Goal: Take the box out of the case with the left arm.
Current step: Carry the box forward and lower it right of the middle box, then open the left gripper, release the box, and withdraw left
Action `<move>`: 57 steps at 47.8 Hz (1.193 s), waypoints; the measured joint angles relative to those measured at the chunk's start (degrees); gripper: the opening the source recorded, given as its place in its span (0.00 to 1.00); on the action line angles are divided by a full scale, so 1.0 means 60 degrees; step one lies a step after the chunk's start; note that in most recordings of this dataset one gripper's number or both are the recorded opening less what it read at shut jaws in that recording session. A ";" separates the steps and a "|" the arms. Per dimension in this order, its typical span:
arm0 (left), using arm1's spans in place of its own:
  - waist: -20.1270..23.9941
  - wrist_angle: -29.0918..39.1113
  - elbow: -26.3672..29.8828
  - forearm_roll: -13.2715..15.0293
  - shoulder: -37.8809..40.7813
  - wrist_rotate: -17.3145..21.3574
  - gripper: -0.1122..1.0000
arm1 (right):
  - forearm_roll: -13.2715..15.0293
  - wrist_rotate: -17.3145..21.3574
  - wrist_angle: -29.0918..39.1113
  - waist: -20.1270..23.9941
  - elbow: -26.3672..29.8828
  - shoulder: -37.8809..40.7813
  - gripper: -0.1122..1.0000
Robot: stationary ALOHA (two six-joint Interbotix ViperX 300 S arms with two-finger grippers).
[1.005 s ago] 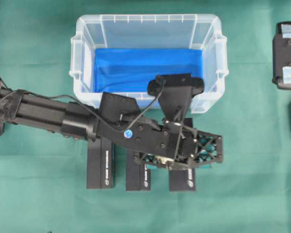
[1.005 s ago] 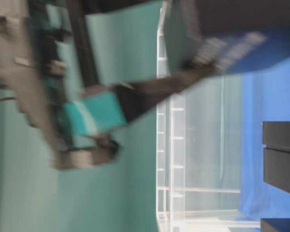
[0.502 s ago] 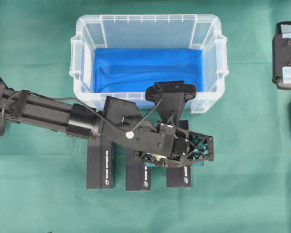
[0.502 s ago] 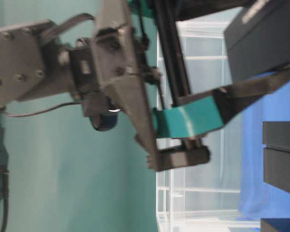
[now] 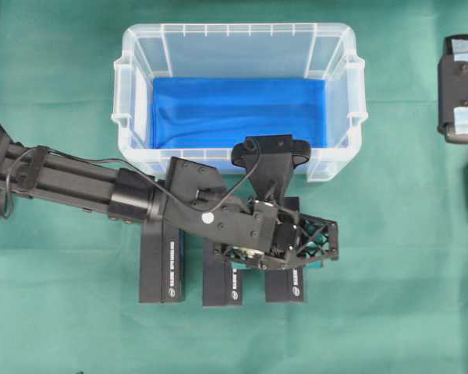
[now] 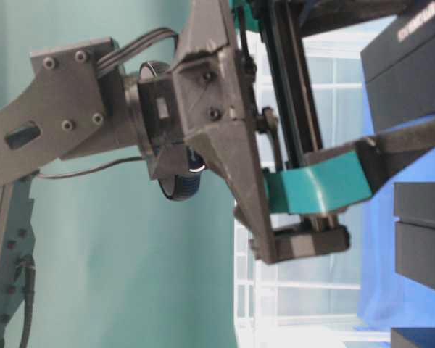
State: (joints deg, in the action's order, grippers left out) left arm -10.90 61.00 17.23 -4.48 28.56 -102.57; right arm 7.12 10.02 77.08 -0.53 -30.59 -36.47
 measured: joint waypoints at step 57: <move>-0.0029 0.0000 -0.0059 0.0132 -0.0015 0.0073 0.94 | 0.0015 -0.0015 0.0000 0.0000 0.0000 0.0000 0.12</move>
State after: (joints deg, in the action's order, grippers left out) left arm -11.07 61.00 16.88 -3.69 28.48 -102.13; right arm 7.21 9.93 77.08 -0.53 -30.59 -36.47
